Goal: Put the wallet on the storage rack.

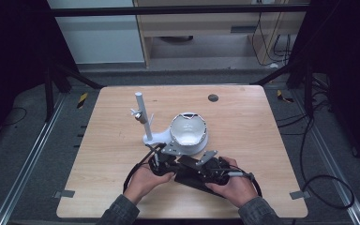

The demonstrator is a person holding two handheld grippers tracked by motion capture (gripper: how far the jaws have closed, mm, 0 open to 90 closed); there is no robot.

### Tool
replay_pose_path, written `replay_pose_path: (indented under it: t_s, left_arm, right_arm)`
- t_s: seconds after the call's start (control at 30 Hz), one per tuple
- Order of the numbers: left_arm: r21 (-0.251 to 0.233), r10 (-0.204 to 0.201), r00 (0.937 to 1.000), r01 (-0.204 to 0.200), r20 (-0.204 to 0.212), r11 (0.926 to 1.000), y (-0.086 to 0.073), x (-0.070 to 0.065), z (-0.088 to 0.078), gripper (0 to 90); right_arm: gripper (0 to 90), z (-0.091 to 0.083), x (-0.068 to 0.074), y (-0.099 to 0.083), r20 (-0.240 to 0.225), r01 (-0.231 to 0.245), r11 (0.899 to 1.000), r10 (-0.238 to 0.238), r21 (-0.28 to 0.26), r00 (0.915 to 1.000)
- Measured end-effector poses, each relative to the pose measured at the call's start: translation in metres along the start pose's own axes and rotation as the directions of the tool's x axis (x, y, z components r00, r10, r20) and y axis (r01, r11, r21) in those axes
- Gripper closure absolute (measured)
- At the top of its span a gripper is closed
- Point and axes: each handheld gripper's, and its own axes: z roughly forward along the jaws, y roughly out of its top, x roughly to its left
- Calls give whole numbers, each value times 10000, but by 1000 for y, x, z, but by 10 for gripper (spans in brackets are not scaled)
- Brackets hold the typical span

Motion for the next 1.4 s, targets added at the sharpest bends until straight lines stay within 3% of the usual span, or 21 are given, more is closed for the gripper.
replay_pose_path:
  t_s: [0.03, 0.07, 0.17, 0.2, 0.27, 0.3, 0.43, 0.5, 0.57, 0.6, 0.63, 0.8, 0.93, 1.0, 1.1, 1.13, 1.4]
  left_arm:
    - [0, 0, 10000, 0, 0, 10000, 0, 0, 0, 846]
    - [45, -4, 9999, 4, -111, 10000, -1, 0, 0, 825]
    - [-5, -70, 9997, 69, -221, 10000, -2, 0, -1, 754]
    - [-29, -69, 9990, 67, -434, 10000, -3, 1, -2, 754]
    - [0, -130, 9973, 130, -716, 9999, -4, 1, -4, 667]
    - [-110, -327, 9954, 318, -900, 9994, -7, 2, -6, 564]
    - [-125, -350, 9937, 339, -1062, 9993, -11, 3, -9, 445]
    - [-141, -359, 9941, 346, -1026, 9993, -13, 2, -11, 312]
    - [-126, -271, 9953, 261, -930, 9996, -14, 2, -11, 229]
    - [-131, -162, 9964, 152, -837, 9998, -14, 2, -11, 229]
    - [-115, 40, 9966, -49, -818, 9999, -15, 1, -10, 138]
    - [0, 222, 9942, -224, -1053, 9997, -14, 2, -11, 133]
    - [-121, 25, 9966, -35, -823, 9999, -10, 4, -16, 145]
    - [-79, 52, 9971, -59, -760, 10000, -5, 5, -21, 144]
    - [-74, 75, 9972, -81, -745, 9999, -2, 5, -23, 143]
    - [-46, 136, 9973, -140, -723, 9999, 0, 5, -24, 143]
    - [-198, 594, 9946, -614, -856, 9979, 7, 2, -34, 111]
  right_arm:
    - [466, 0, 0, 0, 0, 0, 10000, 0, 0, 10000]
    - [561, -1, -1, 0, 261, 70, 10000, -69, -6, 9996]
    - [623, -1, -1, 0, 423, 255, 9997, -256, 39, 9988]
    - [661, -1, 0, 0, 547, 320, 9994, -325, 97, 9980]
    - [737, -3, 0, 1, 798, 559, 9984, -563, 79, 9952]
    - [793, -5, -2, 2, 1015, 727, 9973, -727, 35, 9922]
    - [831, -9, -5, 2, 962, 824, 9966, -811, -95, 9921]
    - [836, -14, -7, -1, 927, 777, 9966, -749, -268, 9929]
    - [837, -15, -8, -2, 928, 733, 9967, -697, -356, 9932]
    - [837, -17, -9, -4, 924, 750, 9960, -702, -489, 9932]
    - [837, -21, -11, -8, 938, 659, 9953, -590, -715, 9938]
    - [838, -35, -19, -17, 910, 436, 9891, -309, -1409, 9954]
    - [838, -41, -23, -22, 915, 394, 9836, -235, -1760, 9955]
    - [838, -47, -25, -27, 860, 382, 9742, -195, -2226, 9961]
    - [838, -50, -26, -29, 836, 382, 9681, -180, -2476, 9963]
    - [837, -54, -26, -30, 816, 350, 9614, -131, -2730, 9966]
    - [837, -66, -28, -31, 821, 273, 9409, 6, -3376, 9966]
